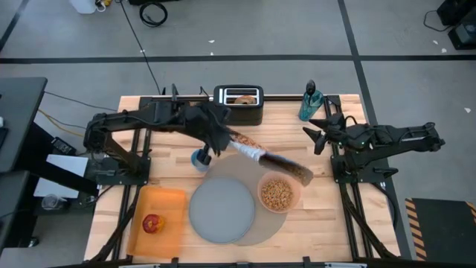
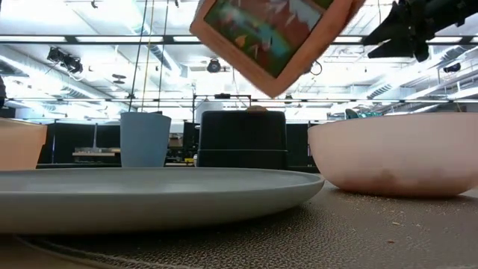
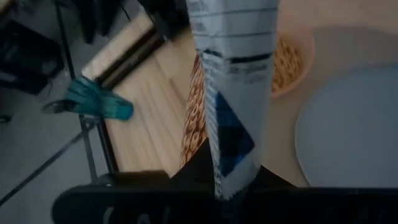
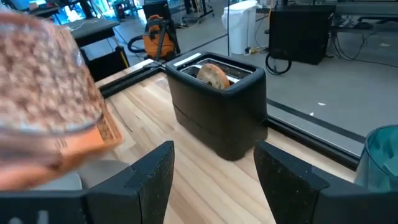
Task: Arrange a breakfast setting
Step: Pour the cereal from the cereal box into the light orange bowl
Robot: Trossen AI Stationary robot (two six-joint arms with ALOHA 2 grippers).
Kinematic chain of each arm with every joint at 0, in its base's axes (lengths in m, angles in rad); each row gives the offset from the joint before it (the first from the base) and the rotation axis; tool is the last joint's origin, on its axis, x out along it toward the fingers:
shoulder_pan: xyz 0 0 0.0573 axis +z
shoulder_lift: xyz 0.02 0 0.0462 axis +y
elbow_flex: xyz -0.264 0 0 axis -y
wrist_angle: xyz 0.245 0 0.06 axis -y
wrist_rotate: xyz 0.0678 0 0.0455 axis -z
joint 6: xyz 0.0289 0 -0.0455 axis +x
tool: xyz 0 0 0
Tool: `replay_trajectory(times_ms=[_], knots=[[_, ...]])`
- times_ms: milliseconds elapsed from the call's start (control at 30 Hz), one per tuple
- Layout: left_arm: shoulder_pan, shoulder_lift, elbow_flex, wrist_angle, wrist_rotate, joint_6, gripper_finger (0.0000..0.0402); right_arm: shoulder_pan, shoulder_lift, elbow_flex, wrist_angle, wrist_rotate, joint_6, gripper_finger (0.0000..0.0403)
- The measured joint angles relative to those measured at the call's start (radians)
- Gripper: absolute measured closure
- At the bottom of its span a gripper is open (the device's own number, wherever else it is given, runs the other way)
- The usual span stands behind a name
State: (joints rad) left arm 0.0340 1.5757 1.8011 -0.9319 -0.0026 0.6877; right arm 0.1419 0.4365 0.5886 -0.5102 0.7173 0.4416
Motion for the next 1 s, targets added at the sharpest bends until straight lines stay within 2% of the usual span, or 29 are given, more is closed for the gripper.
replay_trajectory(times_ms=[267,700,1000], knots=[[0.056,-0.058,0.0,0.126,0.142,-0.027,0.039,0.0,-0.027,0.0,-0.004,0.001,-0.007,0.0175],[0.117,-0.106,0.0,0.334,0.354,-0.182,0.039,0.0,-0.044,0.0,-0.004,-0.004,-0.006,0.0175],[0.203,-0.193,0.0,0.424,0.388,-0.258,0.039,0.0,-0.044,0.0,-0.007,-0.02,-0.002,0.0175]])
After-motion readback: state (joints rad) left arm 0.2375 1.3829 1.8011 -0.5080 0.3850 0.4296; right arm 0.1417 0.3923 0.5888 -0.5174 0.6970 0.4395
